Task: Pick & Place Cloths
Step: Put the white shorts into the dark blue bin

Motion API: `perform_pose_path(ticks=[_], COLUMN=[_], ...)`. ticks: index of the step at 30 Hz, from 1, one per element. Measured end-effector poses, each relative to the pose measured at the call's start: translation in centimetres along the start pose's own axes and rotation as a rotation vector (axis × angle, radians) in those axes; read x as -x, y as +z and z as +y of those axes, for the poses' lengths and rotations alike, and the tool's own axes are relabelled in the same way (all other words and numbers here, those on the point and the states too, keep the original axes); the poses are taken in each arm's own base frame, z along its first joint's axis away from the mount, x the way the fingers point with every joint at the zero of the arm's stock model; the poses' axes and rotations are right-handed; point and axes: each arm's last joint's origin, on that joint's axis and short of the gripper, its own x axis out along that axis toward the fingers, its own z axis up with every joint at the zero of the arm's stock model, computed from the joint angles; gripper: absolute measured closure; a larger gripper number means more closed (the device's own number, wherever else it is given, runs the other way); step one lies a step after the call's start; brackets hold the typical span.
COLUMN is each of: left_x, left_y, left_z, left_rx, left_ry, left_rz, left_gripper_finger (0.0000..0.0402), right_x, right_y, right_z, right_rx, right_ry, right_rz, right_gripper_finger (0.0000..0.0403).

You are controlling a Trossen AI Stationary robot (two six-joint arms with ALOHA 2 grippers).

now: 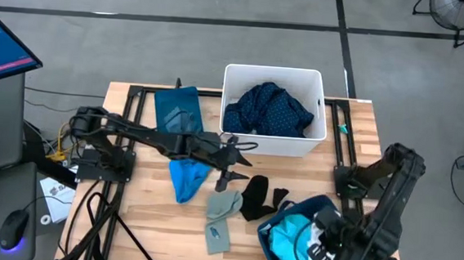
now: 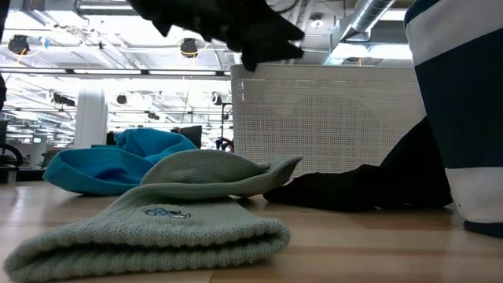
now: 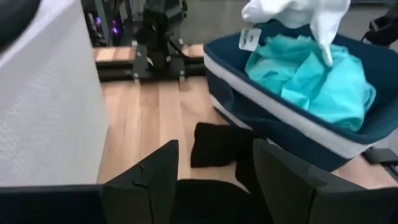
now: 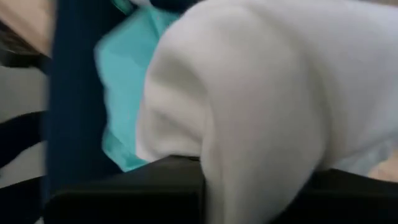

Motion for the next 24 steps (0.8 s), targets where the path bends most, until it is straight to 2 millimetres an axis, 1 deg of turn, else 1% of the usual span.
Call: perform_pose_path(ticks=[4, 6, 10, 13, 16, 18, 21, 24], left_x=[-1.7, -2.4, -3.6, -4.2, -4.6, -4.9, -5.2, -5.2], left_y=[-1.0, -1.6, -2.7, -3.3, -4.1, -4.4, -4.9, -4.8], left_z=[0.1, -0.1, -0.3, -0.4, -0.4, -0.6, -0.7, -0.8], left_rx=[0.003, 0.003, 0.002, 0.001, 0.002, 0.000, -0.007, -0.048], left_ry=[-0.013, -0.026, -0.066, -0.071, -0.072, -0.077, -0.081, -0.068], left_rz=[0.031, 0.047, 0.048, 0.055, 0.080, 0.085, 0.102, 0.093], left_gripper_finger=[0.0211, 0.0211, 0.0211, 0.0211, 0.0210, 0.0205, 0.0189, 0.0167], right_x=[-1.8, -2.4, -3.2, -3.8, -4.0, -4.0, -3.9, -3.9], right_y=[-1.2, -1.5, -1.7, -1.9, -1.9, -1.9, -1.9, -1.9], right_z=[0.3, 0.6, 1.0, 1.3, 1.4, 1.3, 1.3, 1.3], right_rx=[-0.039, -0.043, -0.040, -0.032, -0.027, -0.027, -0.028, -0.028], right_ry=[-0.066, -0.091, -0.119, -0.146, -0.160, -0.159, -0.154, -0.152], right_rz=[0.038, 0.042, 0.033, 0.024, 0.020, 0.021, 0.022, 0.023], right_gripper_finger=[0.0385, 0.0383, 0.0381, 0.0368, 0.0338, 0.0311, 0.0260, 0.0201])
